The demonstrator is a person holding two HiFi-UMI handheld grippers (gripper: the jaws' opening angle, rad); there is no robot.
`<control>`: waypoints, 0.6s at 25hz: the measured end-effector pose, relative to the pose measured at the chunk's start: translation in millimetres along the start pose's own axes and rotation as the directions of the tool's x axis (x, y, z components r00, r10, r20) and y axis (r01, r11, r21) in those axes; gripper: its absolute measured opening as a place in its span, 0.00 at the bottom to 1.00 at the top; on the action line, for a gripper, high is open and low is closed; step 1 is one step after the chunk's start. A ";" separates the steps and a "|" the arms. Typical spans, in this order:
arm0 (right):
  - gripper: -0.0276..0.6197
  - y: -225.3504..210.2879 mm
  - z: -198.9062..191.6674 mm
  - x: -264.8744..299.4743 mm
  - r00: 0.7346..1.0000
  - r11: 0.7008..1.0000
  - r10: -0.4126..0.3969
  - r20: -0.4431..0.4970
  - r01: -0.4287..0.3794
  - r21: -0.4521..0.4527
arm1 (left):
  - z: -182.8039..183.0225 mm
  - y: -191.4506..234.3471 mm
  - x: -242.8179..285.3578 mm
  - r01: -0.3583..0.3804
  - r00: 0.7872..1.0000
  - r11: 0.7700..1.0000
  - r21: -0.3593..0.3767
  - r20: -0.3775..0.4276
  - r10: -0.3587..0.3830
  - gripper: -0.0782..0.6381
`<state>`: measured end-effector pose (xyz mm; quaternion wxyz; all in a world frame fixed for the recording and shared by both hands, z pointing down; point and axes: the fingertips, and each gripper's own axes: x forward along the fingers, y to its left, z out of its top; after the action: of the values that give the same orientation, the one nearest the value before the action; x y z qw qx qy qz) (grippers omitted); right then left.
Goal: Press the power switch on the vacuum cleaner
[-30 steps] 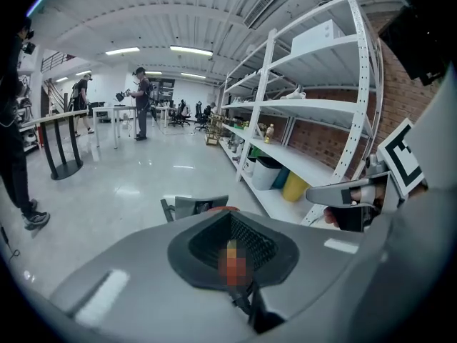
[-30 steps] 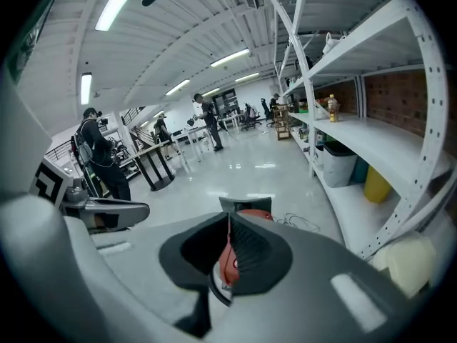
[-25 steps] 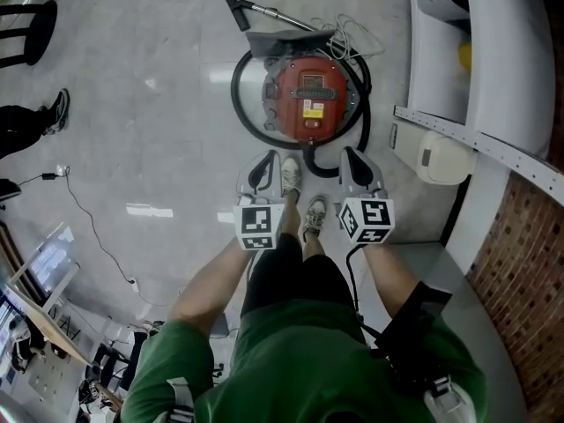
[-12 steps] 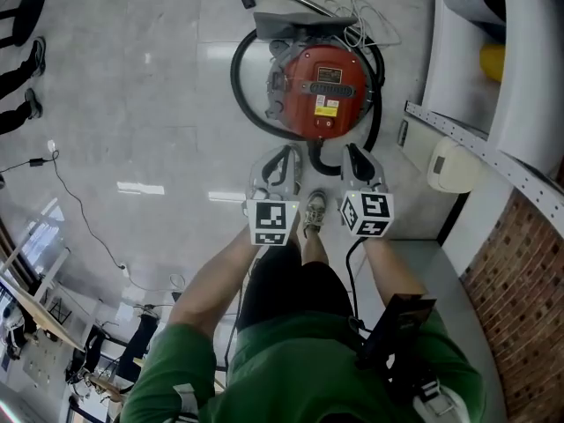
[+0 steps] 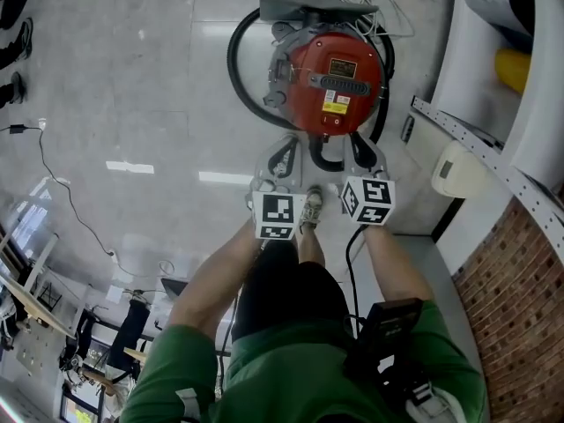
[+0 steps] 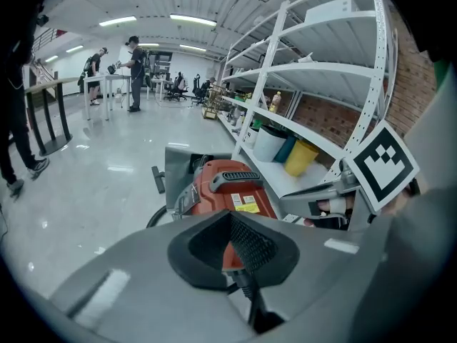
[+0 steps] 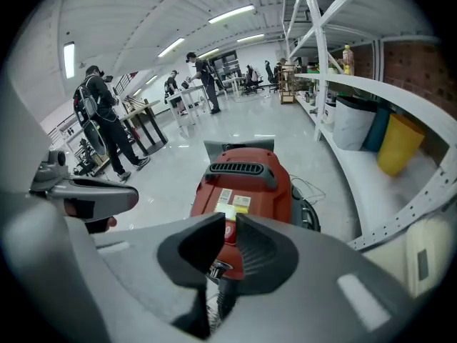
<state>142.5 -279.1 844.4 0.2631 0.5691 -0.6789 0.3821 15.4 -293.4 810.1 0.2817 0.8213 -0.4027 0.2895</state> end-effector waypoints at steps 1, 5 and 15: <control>0.09 -1.1 -1.5 4.3 1.000 1.000 0.000 -0.004 0.000 -0.001 | -2.2 1.5 2.9 -0.002 1.000 1.000 -0.003 -0.003 0.002 0.12; 0.10 -5.4 -10.2 18.6 1.000 1.000 0.006 -0.029 -0.006 0.003 | -11.3 5.7 11.5 -0.006 1.000 1.000 -0.016 -0.015 0.006 0.12; 0.14 -5.3 -20.6 42.2 0.997 1.000 0.022 -0.079 -0.021 0.012 | -18.9 13.6 27.7 0.001 1.000 1.000 -0.027 -0.030 -0.002 0.12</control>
<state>137.0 -286.8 890.7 0.2822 0.5477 -0.6719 0.4110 13.6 -301.1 845.5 0.2987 0.8134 -0.4017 0.2961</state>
